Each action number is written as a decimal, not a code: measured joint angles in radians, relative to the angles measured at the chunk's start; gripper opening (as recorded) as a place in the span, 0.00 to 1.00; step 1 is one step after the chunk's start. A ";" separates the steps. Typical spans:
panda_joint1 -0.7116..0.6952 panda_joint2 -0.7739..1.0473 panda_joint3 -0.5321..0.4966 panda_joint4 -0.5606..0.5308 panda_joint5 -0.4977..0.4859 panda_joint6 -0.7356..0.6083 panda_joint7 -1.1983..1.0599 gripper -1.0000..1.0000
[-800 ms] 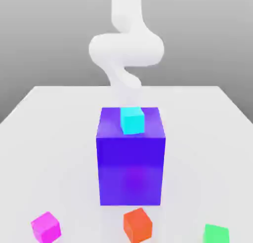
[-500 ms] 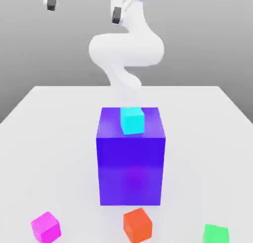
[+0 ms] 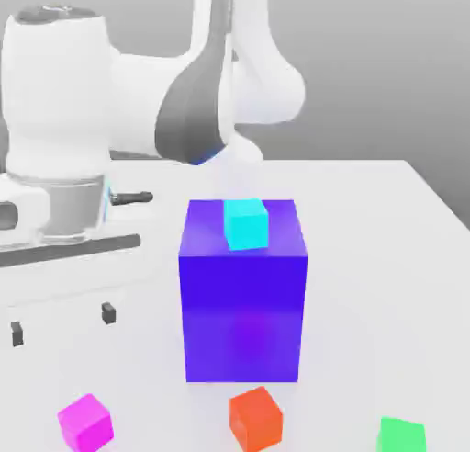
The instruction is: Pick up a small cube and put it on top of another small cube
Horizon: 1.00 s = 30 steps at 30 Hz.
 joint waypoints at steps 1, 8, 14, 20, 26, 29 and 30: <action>-0.020 0.036 0.012 -0.002 0.021 0.012 -0.054 0.50; -0.124 0.203 0.096 0.009 0.137 0.053 -0.261 0.50; -0.149 0.275 0.127 0.027 0.178 0.080 -0.291 0.50; -0.146 0.322 0.123 0.034 0.175 0.134 -0.290 0.50; -0.127 0.337 0.103 0.033 0.155 0.182 -0.278 0.00; -0.127 0.337 0.103 0.033 0.155 0.180 -0.278 0.00; -0.124 0.338 0.100 0.033 0.152 0.187 -0.276 0.00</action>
